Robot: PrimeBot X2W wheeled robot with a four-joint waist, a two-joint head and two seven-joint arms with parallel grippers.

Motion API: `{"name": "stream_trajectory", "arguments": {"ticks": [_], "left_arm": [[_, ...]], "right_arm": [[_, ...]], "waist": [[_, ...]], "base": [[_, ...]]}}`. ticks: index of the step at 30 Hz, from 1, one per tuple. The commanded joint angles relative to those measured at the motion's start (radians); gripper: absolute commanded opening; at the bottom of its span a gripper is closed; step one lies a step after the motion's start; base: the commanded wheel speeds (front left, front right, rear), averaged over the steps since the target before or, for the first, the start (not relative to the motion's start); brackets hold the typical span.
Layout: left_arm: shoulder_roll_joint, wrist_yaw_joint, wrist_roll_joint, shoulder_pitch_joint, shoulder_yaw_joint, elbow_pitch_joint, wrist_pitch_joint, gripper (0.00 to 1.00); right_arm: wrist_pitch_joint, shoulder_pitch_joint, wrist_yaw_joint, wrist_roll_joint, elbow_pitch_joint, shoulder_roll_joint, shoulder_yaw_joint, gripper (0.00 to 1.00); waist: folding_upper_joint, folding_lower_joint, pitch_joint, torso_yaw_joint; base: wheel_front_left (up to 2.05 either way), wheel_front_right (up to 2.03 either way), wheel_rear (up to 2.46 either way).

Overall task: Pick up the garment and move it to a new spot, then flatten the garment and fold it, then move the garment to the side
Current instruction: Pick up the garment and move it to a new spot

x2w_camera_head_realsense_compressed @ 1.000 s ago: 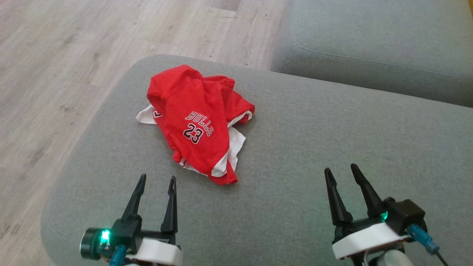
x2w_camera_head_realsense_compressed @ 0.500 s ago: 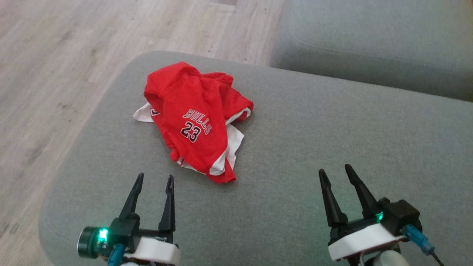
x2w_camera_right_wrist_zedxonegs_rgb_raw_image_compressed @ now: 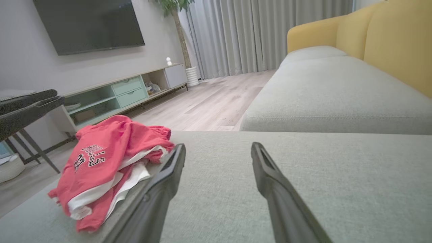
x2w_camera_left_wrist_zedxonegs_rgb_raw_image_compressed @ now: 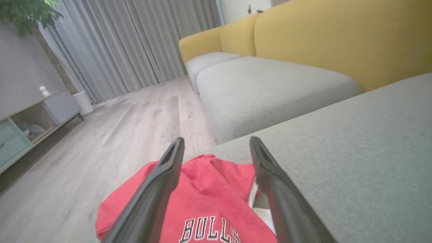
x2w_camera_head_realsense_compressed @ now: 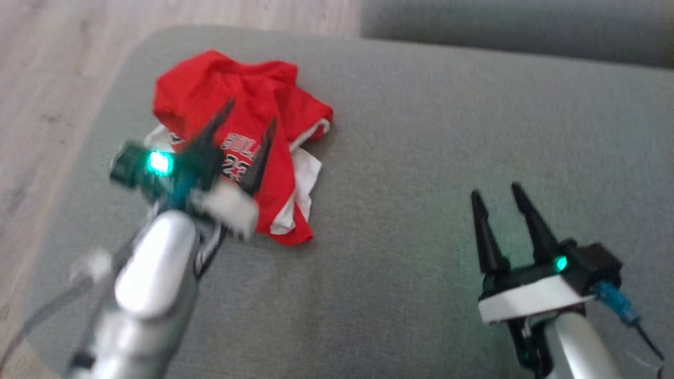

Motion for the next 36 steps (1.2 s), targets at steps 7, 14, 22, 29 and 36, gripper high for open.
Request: {"name": "stream_trajectory", "arguments": {"ticks": [7, 14, 22, 29, 36], "left_arm": [[0.169, -0.005, -0.256, -0.266, -0.181, 0.086, 0.272, 1.00], [0.271, -0.006, -0.363, -0.360, -0.251, 0.205, 0.365, 1.00], [0.280, -0.006, -0.389, -0.383, -0.264, 0.349, 0.358, 1.00], [0.267, -0.006, -0.420, -0.397, -0.295, 0.409, 0.333, 0.00], [0.261, -0.005, -0.418, -0.440, -0.274, 0.397, 0.156, 0.00]], "right_arm": [[-0.011, -0.091, -0.001, 0.010, -0.046, -0.006, 0.020, 1.00], [-0.011, -0.116, -0.001, 0.031, -0.049, -0.006, 0.036, 1.00], [-0.011, -0.130, -0.001, 0.030, -0.048, -0.006, 0.045, 1.00], [-0.011, -0.128, -0.001, 0.031, -0.045, -0.006, 0.040, 1.00], [-0.011, -0.116, -0.001, 0.035, -0.039, -0.006, 0.037, 1.00]], "waist": [[0.0000, -0.0002, 0.116, -0.105], [0.0000, -0.0002, 0.155, -0.165], [0.0000, -0.0002, 0.164, -0.201], [0.0000, -0.0002, 0.153, -0.209], [0.0000, -0.0002, 0.112, -0.213]], "base": [[0.00, 0.00, 0.00], [0.00, 0.00, 0.00], [0.00, 0.00, 0.00], [0.00, 0.00, 0.00], [0.00, 0.00, 0.00]]}}
